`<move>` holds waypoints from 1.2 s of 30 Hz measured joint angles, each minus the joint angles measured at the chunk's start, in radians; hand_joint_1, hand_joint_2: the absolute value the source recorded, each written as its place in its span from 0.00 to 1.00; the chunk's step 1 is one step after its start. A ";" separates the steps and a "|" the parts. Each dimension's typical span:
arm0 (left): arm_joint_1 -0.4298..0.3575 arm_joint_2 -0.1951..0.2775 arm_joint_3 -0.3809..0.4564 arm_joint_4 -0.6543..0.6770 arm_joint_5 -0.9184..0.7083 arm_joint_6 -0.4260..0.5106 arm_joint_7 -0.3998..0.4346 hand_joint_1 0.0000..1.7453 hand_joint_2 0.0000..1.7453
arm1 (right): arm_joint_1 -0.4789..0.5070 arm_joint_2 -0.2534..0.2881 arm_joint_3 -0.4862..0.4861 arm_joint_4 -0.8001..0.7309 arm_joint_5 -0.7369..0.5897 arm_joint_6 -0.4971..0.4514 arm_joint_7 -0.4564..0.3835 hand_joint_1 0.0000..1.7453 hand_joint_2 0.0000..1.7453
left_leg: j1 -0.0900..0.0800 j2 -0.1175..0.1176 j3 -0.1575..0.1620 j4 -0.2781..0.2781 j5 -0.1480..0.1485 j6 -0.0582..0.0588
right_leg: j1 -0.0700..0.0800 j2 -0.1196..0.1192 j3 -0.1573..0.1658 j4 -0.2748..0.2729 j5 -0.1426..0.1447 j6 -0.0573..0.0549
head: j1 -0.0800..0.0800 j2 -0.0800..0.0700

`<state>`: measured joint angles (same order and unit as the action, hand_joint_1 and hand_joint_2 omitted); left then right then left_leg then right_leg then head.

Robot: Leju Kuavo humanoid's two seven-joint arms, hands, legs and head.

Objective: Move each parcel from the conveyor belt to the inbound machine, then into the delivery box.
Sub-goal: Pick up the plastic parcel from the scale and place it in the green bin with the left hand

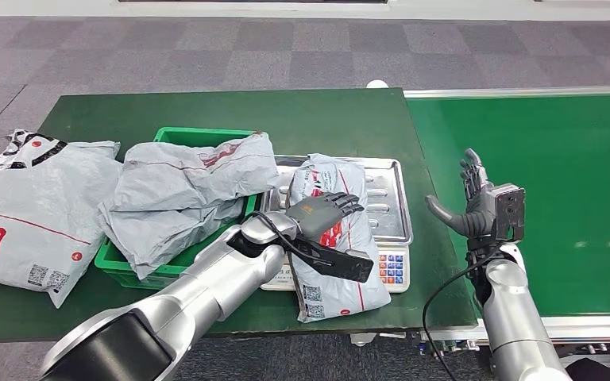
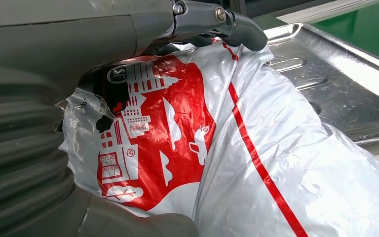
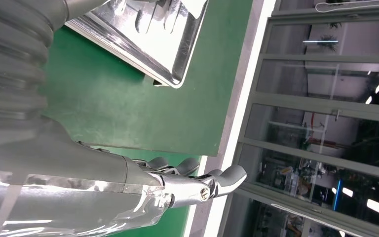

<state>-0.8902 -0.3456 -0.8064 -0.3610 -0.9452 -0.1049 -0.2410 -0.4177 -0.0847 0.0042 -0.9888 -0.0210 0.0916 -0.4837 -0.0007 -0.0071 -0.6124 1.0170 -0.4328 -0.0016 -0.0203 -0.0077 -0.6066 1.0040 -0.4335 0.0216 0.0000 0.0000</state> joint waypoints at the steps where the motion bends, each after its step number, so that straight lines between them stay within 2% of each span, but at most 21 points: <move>1: 0.000 0.000 0.000 0.000 -0.001 0.000 0.000 0.50 1.00 | 0.000 0.000 0.000 0.000 0.000 0.000 0.000 0.00 1.00 | 0.000 0.000 0.000 0.000 0.000 0.000 | 0.000 0.000 0.000 0.000 0.000 0.000 | 0.000 0.000; 3: -0.001 0.000 -0.005 0.001 -0.024 -0.004 -0.016 1.00 1.00 | 0.000 0.000 0.000 0.000 0.000 0.011 -0.003 0.00 1.00 | 0.000 0.000 0.000 0.000 0.000 0.000 | 0.000 0.000 0.000 0.000 0.000 0.000 | 0.000 0.000; 7: -0.015 -0.003 -0.094 -0.004 -0.165 -0.023 -0.081 1.00 1.00 | -0.012 -0.007 0.003 0.000 -0.009 0.064 -0.009 0.00 1.00 | 0.000 -0.001 0.000 0.000 0.000 0.000 | 0.000 -0.001 0.001 0.000 0.000 0.000 | 0.000 0.000; 10: -0.022 -0.007 -0.153 -0.012 -0.200 -0.025 -0.080 1.00 1.00 | -0.026 -0.014 0.005 0.001 -0.017 0.072 -0.009 0.00 1.00 | 0.000 -0.001 0.001 0.000 0.000 0.000 | 0.000 -0.001 0.002 0.000 0.000 0.000 | 0.000 0.000; 14: -0.029 -0.008 -0.193 -0.020 -0.205 -0.025 -0.076 1.00 1.00 | -0.031 -0.020 0.007 0.001 -0.019 0.075 -0.009 0.00 1.00 | 0.000 0.000 0.002 0.000 0.000 0.000 | 0.000 -0.001 0.003 0.000 0.000 0.000 | 0.000 0.000; 36: -0.033 -0.008 -0.229 -0.025 -0.207 -0.012 -0.078 1.00 1.00 | -0.032 -0.029 0.007 0.003 -0.030 0.077 -0.009 0.00 1.00 | 0.000 0.000 0.003 0.000 0.000 0.000 | 0.000 -0.001 0.003 0.000 0.000 0.000 | 0.000 0.000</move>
<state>-0.9229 -0.3540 -1.0357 -0.3861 -1.1521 -0.1166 -0.3192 -0.4498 -0.1132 0.0114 -0.9860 -0.0507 0.1690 -0.4923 -0.0005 -0.0074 -0.6097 1.0169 -0.4330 -0.0013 -0.0200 -0.0084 -0.6038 1.0037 -0.4337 0.0219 0.0000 0.0000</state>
